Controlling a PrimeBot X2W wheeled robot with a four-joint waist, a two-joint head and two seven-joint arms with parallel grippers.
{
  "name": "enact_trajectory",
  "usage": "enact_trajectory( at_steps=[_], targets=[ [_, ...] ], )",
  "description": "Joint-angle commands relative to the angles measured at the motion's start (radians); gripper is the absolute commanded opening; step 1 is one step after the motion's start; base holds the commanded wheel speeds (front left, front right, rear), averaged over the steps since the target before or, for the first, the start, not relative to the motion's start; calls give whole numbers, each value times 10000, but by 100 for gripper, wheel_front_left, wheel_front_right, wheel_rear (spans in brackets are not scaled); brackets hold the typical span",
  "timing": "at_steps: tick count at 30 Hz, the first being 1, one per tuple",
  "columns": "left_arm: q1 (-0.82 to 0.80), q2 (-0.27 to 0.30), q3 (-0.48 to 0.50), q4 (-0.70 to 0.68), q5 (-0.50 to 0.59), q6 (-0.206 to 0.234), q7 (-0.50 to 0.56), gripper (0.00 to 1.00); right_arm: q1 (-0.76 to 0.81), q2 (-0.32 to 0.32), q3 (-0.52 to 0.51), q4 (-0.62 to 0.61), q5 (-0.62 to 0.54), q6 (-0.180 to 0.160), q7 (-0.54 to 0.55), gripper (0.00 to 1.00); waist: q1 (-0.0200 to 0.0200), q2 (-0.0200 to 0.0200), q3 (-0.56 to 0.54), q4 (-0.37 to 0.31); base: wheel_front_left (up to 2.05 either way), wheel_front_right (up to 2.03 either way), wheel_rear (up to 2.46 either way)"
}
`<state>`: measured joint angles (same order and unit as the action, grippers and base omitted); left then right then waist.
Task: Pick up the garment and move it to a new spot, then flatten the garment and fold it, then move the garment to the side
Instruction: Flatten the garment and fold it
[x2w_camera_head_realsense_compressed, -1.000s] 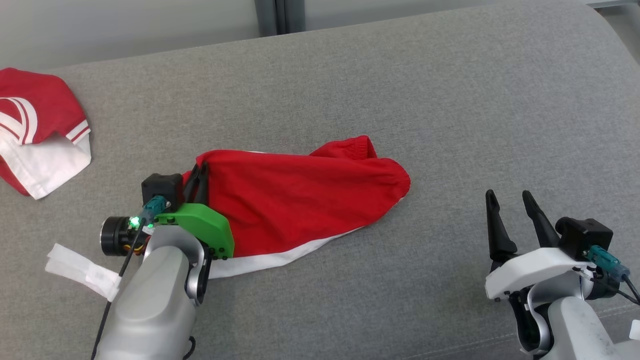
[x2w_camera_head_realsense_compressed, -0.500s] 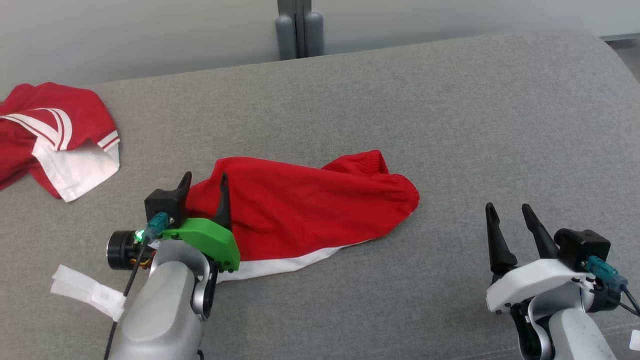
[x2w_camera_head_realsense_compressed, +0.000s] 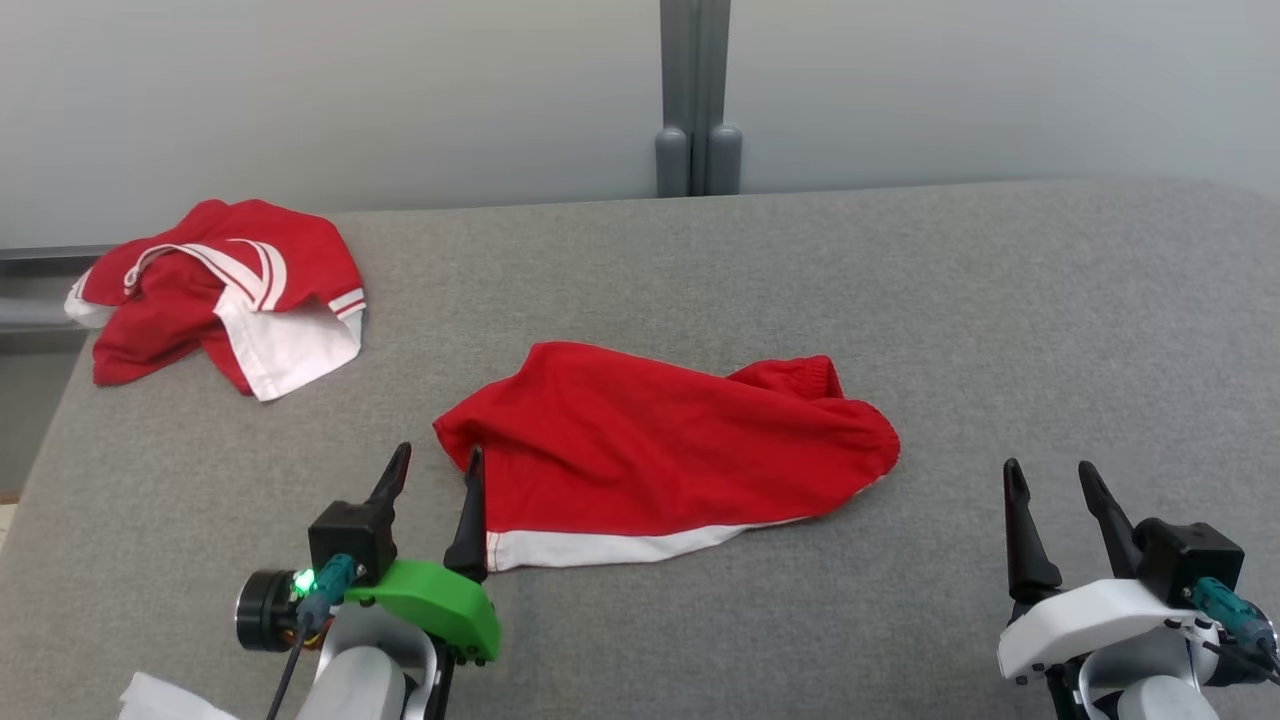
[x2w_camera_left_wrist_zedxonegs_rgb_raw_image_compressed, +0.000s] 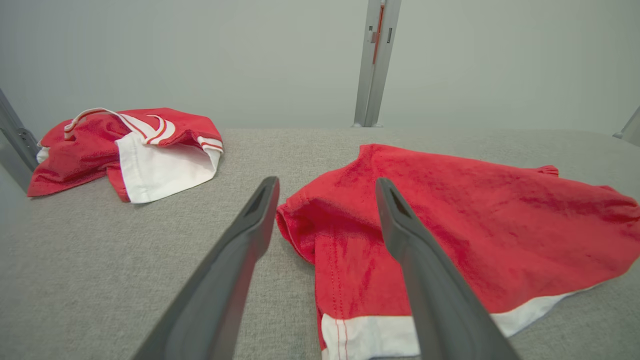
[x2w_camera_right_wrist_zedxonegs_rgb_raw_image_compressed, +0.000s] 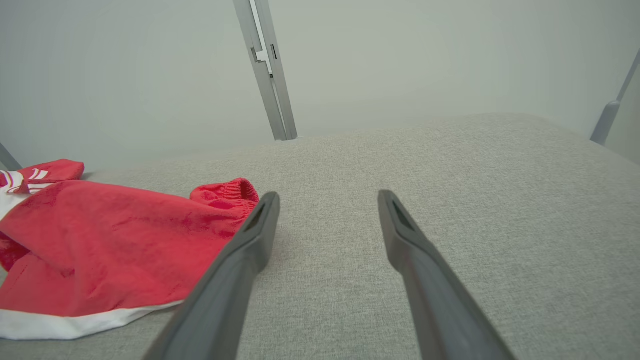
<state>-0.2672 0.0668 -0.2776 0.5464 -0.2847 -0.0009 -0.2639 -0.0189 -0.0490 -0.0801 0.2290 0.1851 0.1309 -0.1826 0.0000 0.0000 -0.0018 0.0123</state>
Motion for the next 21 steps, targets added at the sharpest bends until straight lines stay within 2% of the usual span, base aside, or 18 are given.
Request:
enact_trajectory(
  at_steps=[1, 10, 21],
  targets=[
    [338, -26, 79, -248, 151, 18, -7, 100, 175, -26, -3, -14, -127, -3, -114, 100, 0, 0, -459, 503, 0, 0, 0],
    [1875, -126, 221, -1701, 68, 330, -7, 100, 604, -28, 326, -23, -172, -5, -499, 100, 0, 0, -584, 808, 0, 0, 0],
    [2296, -155, -23, -2172, -383, 767, -7, 100, 560, -26, 741, 242, 59, -5, -704, 100, 0, 0, -596, 674, 0, 0, 0]
  ],
)
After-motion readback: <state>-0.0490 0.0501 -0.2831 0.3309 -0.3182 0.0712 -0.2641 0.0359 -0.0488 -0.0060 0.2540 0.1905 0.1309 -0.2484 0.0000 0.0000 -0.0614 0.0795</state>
